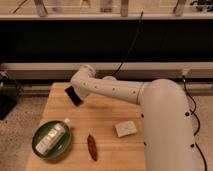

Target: Knock the eraser over

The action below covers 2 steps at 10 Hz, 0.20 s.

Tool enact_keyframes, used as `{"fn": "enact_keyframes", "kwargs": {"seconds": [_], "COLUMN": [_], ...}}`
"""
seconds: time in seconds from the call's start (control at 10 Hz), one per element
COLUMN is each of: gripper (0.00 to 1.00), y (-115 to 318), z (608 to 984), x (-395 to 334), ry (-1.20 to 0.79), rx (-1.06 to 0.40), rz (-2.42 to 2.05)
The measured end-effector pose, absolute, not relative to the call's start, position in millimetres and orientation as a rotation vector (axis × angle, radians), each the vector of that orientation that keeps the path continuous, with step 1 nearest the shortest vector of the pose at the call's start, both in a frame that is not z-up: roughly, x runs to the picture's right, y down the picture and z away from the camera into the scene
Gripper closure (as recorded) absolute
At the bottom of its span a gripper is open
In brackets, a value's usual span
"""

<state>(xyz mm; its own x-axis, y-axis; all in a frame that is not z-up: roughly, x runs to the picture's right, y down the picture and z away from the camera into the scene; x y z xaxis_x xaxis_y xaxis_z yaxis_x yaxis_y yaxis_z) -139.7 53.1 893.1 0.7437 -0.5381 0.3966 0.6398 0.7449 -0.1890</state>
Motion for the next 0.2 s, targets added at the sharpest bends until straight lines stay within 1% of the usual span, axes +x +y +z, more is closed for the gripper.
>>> {"fn": "enact_keyframes", "kwargs": {"seconds": [0.2], "gripper": [0.96], "y": [52.6], "z": [896.1], "x": [-143.1], "ry": [-0.338], "rx": [-0.322], "rz": [-0.664]}}
